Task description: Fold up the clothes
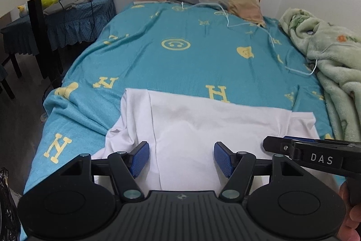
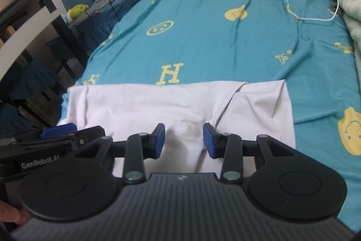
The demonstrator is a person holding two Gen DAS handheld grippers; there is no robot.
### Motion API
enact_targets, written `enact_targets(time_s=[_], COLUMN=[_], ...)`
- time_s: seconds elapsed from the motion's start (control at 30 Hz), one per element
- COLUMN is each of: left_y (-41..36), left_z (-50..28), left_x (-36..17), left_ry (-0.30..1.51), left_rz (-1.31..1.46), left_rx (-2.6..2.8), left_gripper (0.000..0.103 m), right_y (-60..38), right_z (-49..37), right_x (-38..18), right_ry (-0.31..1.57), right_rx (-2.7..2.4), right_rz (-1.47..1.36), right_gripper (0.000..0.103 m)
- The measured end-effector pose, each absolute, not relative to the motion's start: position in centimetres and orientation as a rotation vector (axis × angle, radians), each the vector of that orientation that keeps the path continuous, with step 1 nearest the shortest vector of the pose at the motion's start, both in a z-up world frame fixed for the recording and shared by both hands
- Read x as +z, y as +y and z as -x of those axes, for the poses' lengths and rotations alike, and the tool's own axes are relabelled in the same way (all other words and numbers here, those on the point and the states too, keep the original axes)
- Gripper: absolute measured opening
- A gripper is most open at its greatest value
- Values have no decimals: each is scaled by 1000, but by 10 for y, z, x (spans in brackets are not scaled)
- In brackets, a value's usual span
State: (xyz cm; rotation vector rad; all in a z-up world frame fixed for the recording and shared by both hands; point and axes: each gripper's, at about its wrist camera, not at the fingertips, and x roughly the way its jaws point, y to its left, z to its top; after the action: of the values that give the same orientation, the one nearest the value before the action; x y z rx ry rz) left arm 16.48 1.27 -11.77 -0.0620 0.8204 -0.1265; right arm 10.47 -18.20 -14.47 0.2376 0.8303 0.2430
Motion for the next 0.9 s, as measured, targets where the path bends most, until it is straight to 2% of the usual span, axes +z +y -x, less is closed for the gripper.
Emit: enact_targets(time_s=[0.43, 0.7, 0.9], left_y=[23, 17, 11], left_z=[-96, -104, -111], left_x=[-90, -111, -121], left_ry=[798, 880, 904], left_rz=[108, 60, 18], left_rx=[-122, -105, -107], left_gripper=[66, 66, 69], right_y=[-185, -191, -183], right_z=[-51, -54, -58], right_x=[-105, -153, -166], right_ry=[826, 929, 941], right_rx=[255, 225, 242], right_rz=[-198, -240, -202], right_gripper=[41, 40, 40])
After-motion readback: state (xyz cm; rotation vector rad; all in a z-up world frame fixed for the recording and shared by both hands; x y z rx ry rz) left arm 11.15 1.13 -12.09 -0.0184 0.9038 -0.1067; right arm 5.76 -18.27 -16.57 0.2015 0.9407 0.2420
